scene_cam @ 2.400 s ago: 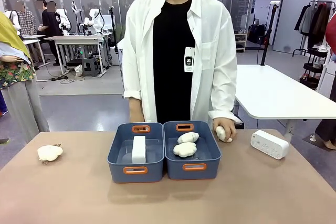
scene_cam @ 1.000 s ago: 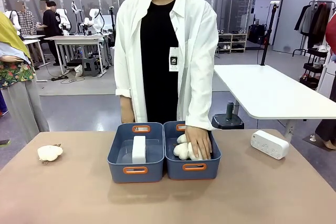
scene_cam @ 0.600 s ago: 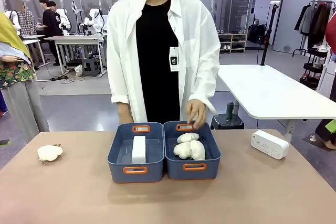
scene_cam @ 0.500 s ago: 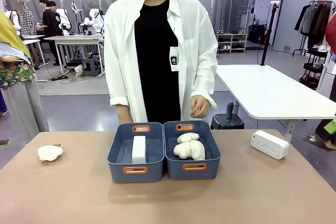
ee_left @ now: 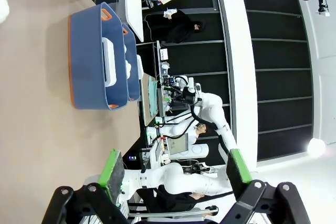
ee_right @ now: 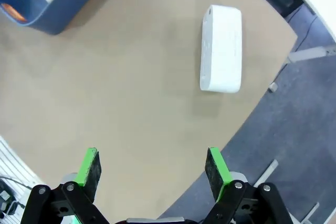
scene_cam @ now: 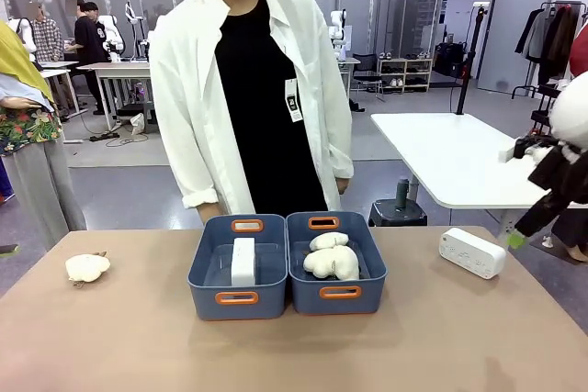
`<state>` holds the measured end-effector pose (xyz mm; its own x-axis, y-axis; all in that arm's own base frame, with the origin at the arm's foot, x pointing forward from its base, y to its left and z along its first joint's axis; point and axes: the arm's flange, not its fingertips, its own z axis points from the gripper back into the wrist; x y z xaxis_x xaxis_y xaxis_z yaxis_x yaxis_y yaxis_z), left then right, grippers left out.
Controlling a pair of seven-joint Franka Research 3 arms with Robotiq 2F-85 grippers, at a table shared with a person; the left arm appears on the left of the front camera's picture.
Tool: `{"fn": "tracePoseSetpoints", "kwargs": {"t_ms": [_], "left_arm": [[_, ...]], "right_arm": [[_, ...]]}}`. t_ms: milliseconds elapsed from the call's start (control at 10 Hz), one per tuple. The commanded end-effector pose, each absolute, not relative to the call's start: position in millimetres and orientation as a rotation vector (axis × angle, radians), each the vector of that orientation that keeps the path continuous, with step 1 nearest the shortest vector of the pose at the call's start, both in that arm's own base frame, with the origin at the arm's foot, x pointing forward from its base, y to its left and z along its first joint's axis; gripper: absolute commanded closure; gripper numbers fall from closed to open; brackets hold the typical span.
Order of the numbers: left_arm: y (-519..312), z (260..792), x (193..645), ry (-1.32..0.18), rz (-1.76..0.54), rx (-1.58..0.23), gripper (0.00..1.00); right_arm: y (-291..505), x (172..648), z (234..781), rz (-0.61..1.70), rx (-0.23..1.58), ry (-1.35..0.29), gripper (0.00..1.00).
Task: Sort the digital clocks into the basket.
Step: Pick up the Digital clock from the table and place it into the empty Plastic storage basket.
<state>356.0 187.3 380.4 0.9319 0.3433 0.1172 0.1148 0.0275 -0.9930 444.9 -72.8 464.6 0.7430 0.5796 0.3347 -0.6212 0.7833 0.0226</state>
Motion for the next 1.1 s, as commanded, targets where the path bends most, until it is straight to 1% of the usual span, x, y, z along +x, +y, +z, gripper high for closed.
{"fn": "tracePoseSetpoints", "kwargs": {"t_ms": [0,100,200,500,600,700,900,1000], "left_arm": [[189,381,352,-0.369,0.169,-1.542,0.0],[189,381,352,-0.369,0.169,-1.542,0.0],[189,381,352,-0.369,0.169,-1.542,0.0],[189,381,352,-0.369,0.169,-1.542,0.0],[189,381,352,-0.369,0.169,-1.542,0.0],[189,381,352,-0.369,0.169,-1.542,0.0],[189,381,352,-0.369,0.169,-1.542,0.0],[189,381,352,-0.369,0.169,-1.542,0.0]], "right_arm": [[-88,449,475,0.661,0.167,-0.331,0.0],[-87,437,489,0.629,0.173,-0.391,0.0],[-76,453,459,0.655,0.139,-0.308,0.0],[-80,452,466,0.643,0.145,-0.324,0.0],[-75,480,457,0.695,0.13,-0.272,0.0],[-71,498,449,0.678,0.111,-0.293,0.0],[-71,525,433,0.66,0.098,-0.259,0.0],[-73,545,424,0.636,0.037,-0.26,0.0]]}}
